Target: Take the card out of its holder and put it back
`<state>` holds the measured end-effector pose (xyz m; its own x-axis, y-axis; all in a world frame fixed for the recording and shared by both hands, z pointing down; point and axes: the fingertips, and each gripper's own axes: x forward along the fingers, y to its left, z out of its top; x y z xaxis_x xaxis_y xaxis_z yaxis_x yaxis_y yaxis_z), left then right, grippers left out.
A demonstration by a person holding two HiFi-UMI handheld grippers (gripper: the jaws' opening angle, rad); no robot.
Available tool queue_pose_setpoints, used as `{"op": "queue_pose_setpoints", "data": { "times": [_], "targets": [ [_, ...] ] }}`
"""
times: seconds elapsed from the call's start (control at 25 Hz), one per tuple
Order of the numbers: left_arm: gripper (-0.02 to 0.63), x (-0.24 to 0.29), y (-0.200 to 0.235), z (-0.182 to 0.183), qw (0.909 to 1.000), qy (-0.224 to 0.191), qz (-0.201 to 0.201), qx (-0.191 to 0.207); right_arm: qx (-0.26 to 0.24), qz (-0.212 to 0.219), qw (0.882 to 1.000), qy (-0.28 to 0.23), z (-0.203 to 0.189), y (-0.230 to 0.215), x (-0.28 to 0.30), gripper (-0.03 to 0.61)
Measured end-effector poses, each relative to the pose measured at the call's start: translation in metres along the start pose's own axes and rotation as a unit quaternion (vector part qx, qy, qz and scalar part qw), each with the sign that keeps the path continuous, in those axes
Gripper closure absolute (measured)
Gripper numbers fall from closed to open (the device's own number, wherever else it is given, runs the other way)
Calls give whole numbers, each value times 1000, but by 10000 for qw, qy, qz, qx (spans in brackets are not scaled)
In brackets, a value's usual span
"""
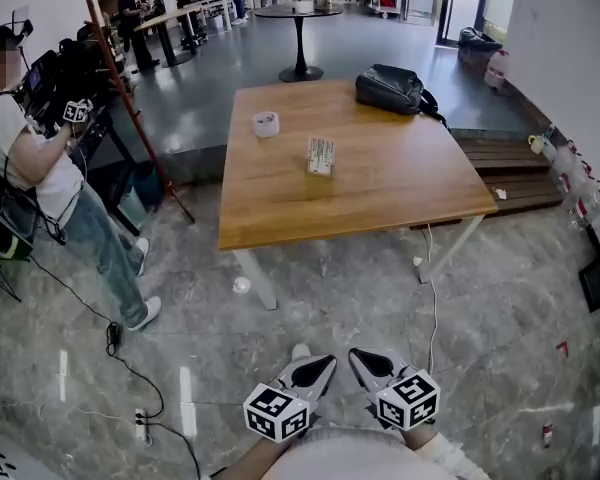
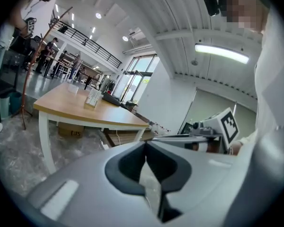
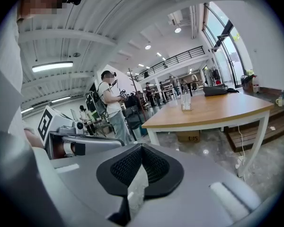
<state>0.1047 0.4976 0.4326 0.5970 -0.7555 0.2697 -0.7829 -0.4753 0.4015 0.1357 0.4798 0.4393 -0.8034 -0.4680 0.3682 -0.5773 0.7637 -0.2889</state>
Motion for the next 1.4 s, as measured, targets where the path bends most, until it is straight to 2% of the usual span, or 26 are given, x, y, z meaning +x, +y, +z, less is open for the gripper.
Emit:
{"op": "queue_pose_setpoints", "data": {
  "times": [0.2, 0.52, 0.76, 0.96, 1.12, 1.4],
  "targets": [
    [606, 31, 66, 55, 9999, -87, -45, 57, -5, -190, 9997, -171, 48, -38, 57, 581],
    [606, 88, 156, 144, 9990, -134, -348, 251, -183, -481, 9984, -223, 126, -91, 151, 581],
    [606, 121, 193, 160, 9990, 7, -448, 53, -168, -715, 9973, -73, 145, -127, 182, 581],
    [606, 151, 238, 172, 9996, 73, -276, -39, -90, -769, 9970, 22, 154, -163, 217, 581],
    [606, 186, 273, 196, 9999, 86, -81, -53, -156, -664, 9976, 77, 176, -197, 243, 581],
    [606, 249, 310, 239, 10000, 57, 27, -2, -280, -407, 9988, 74, 224, -259, 284, 581]
  ]
}}
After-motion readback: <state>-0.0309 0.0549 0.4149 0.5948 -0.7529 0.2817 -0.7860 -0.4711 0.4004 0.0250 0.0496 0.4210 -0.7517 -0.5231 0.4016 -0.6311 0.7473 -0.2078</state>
